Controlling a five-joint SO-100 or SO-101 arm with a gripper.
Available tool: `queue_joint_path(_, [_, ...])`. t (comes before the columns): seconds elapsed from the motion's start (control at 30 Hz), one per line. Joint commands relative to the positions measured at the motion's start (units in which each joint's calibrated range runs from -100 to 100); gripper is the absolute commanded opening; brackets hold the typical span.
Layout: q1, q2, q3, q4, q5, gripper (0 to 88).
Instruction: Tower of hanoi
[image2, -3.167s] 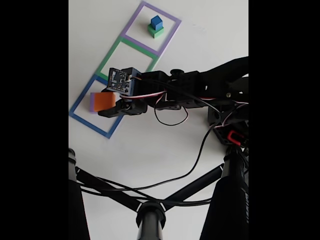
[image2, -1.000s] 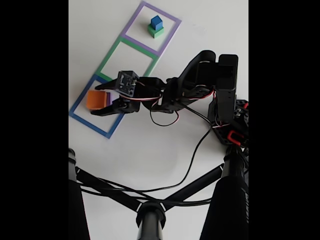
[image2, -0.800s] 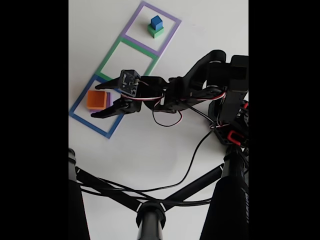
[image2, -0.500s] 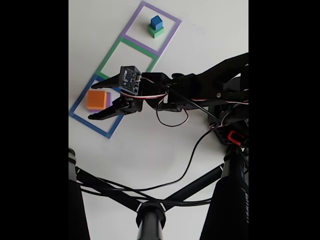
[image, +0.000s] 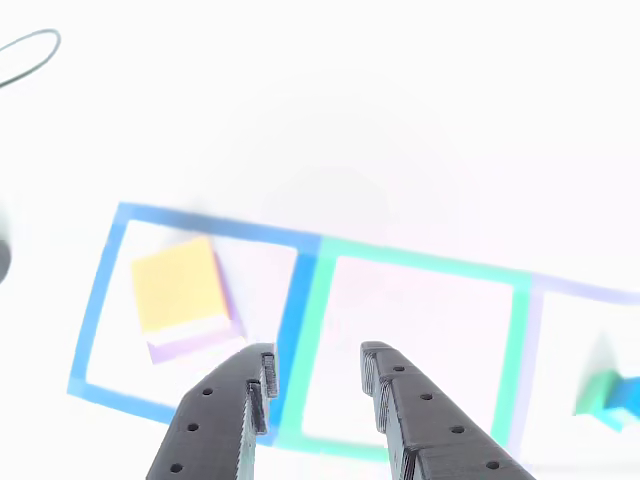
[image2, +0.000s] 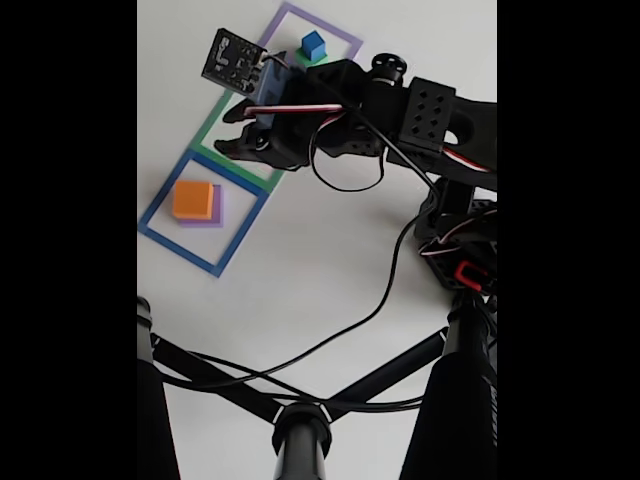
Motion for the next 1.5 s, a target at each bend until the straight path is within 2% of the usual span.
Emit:
queue_joint_path(0.0, [5.2, -1.9, -17.9, 20.2, 0.0, 2.6])
queue_joint_path(0.13, [9.3, -0.8, -29.6, 33.4, 0.0, 0.8])
queue_joint_path(0.37, [14.8, -0.8, -41.0, 45.5, 0.0, 0.1])
queue_joint_path(0.97, [29.5, -5.5, -36.8, 45.5, 0.0, 1.0])
queue_joint_path(1.07, [31.7, -8.1, -28.8, 40.3, 0.0, 8.4])
queue_joint_path(1.17, [33.5, -12.1, -15.8, 29.7, 0.0, 18.5])
queue_joint_path(1.3, [34.0, -17.0, 4.4, 9.8, 0.0, 22.4])
queue_joint_path(1.47, [33.5, -18.7, 29.3, -20.9, 0.0, 26.5])
